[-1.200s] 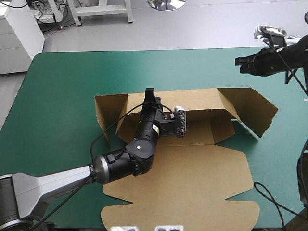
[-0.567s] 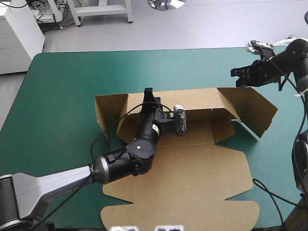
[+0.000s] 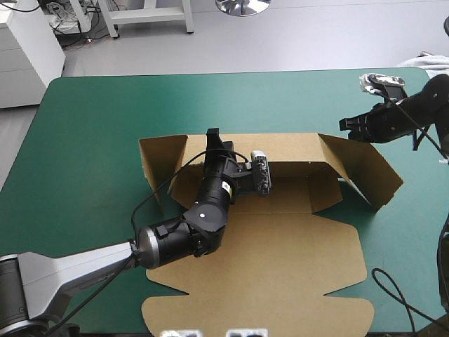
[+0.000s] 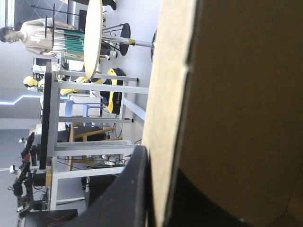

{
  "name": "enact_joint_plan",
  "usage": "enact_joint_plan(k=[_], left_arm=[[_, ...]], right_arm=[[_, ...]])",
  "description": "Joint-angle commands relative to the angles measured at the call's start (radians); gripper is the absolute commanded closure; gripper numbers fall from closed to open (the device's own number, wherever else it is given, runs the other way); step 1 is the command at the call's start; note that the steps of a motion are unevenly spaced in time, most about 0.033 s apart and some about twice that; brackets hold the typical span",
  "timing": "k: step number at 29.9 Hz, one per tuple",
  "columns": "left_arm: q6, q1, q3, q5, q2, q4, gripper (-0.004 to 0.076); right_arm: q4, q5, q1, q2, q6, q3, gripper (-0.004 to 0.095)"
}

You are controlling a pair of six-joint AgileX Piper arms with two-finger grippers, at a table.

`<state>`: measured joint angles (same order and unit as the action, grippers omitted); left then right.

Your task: Fold the box

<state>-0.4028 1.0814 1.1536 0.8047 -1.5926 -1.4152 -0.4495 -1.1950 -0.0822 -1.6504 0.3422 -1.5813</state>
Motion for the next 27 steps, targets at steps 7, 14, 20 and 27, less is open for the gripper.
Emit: enact_joint_plan(k=[7,14,20,27], left_arm=[[-0.297,0.006,0.021,0.029,0.032,-0.034,0.0734],[-0.301,0.006,0.021,0.029,0.032,-0.034,0.0734],[-0.294,0.006,0.021,0.029,0.032,-0.034,0.0734],[-0.226,0.006,0.021,0.027,0.032,-0.028,0.0734]], right_arm=[[-0.02,-0.059,-0.003,0.071,0.022,0.016,0.0925],[0.011,-0.02,-0.003,0.053,0.022,0.016,0.0927],[-0.113,-0.058,-0.003,0.038,0.087,0.042,0.0927],[-0.2,-0.046,-0.003,0.112,0.165,0.151,0.0927]])
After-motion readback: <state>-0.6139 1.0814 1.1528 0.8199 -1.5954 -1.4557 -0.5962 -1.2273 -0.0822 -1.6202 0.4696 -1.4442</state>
